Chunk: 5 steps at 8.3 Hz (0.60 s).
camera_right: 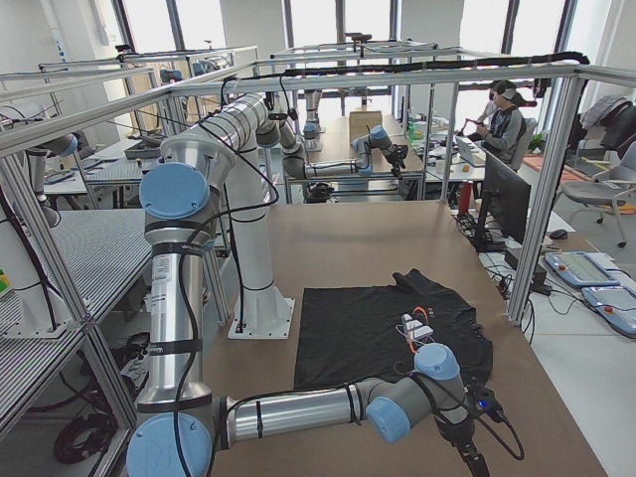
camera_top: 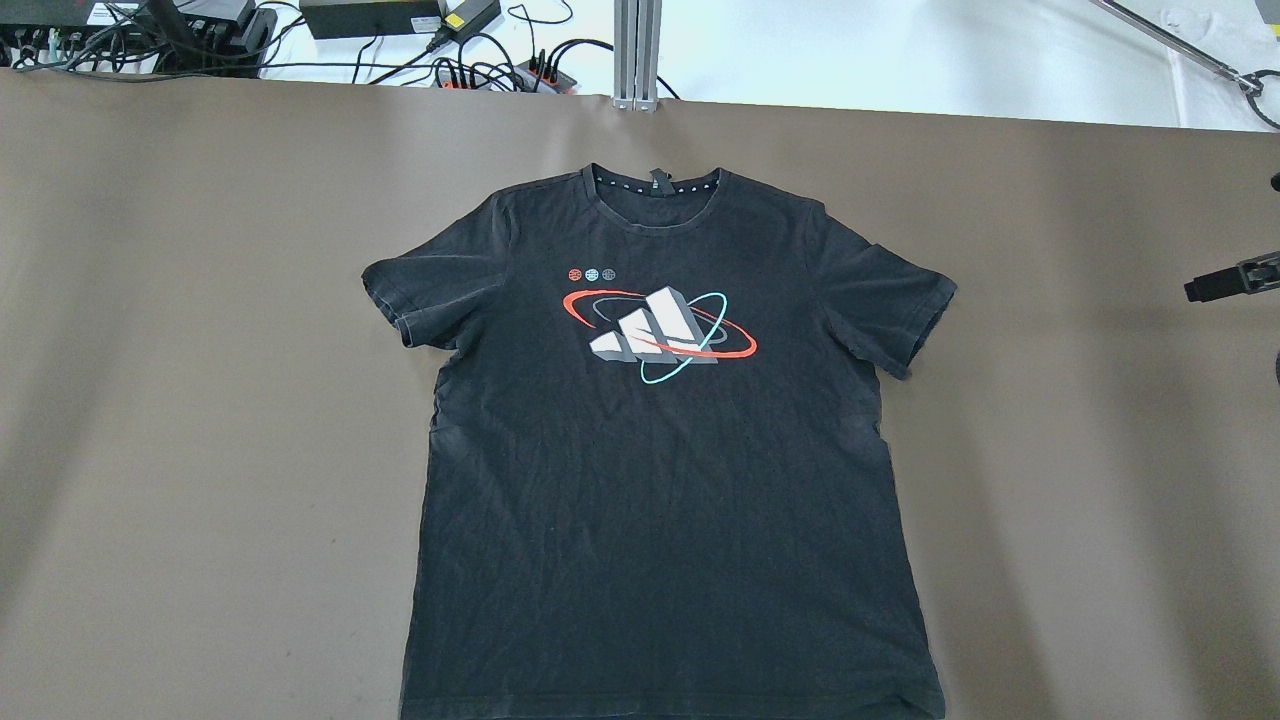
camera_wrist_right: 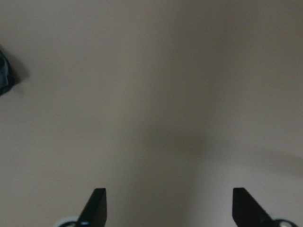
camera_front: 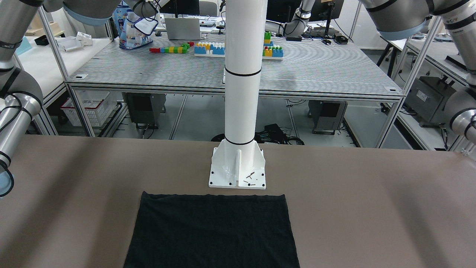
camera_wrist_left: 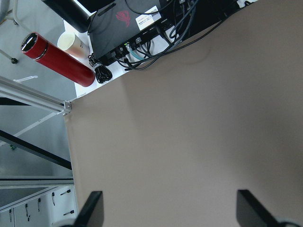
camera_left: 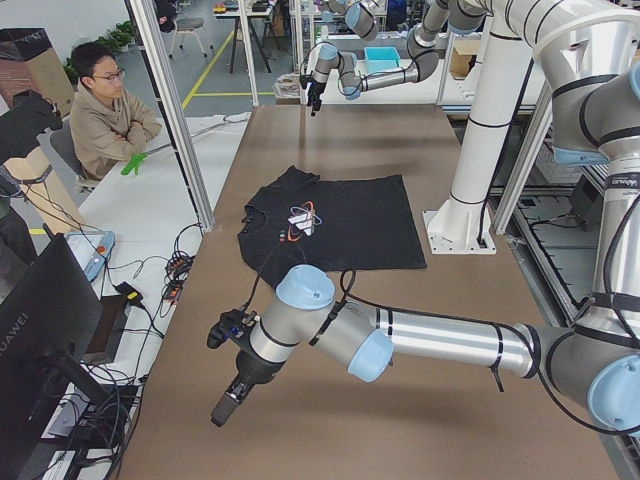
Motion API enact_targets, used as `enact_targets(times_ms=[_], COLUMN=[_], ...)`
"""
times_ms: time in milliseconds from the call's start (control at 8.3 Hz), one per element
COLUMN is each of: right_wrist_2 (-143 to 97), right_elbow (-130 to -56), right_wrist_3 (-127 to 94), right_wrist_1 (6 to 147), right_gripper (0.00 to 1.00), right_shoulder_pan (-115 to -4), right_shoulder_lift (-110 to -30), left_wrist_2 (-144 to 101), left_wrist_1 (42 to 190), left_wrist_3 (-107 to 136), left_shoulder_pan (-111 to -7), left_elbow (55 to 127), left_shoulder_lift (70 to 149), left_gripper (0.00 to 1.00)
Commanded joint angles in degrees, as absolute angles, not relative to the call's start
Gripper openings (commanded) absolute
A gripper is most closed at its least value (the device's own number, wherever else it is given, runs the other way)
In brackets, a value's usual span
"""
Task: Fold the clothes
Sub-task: 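Move the right gripper toward the shirt sleeve nearest it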
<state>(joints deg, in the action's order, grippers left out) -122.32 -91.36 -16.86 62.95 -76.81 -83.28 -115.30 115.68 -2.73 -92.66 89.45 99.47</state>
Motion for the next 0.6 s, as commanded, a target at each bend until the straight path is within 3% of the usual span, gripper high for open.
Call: enact_targets(times_ms=[0, 120, 482], right_wrist_2=[-123.0, -122.2, -115.2], right_elbow=[-89.0, -87.8, -79.1], right_wrist_3=[-32.8, -34.4, -41.3], right_wrist_1=[60.0, 58.6, 51.3], right_gripper=[0.94, 0.94, 0.94], right_shoulder_pan=[-71.7, -67.4, -62.2], right_shoulder_lift=[-79.6, -77.5, -71.4], left_wrist_2=[-115.6, -115.6, -115.1], left_wrist_1=[115.9, 115.8, 116.0], left_wrist_3=[-1.9, 1.4, 8.6], left_shoulder_pan=[-90.7, -90.6, -88.8], left_elbow=[89.7, 90.0, 91.0], left_shoulder_lift=[98.6, 98.6, 99.0], left_gripper=[0.99, 0.93, 0.93])
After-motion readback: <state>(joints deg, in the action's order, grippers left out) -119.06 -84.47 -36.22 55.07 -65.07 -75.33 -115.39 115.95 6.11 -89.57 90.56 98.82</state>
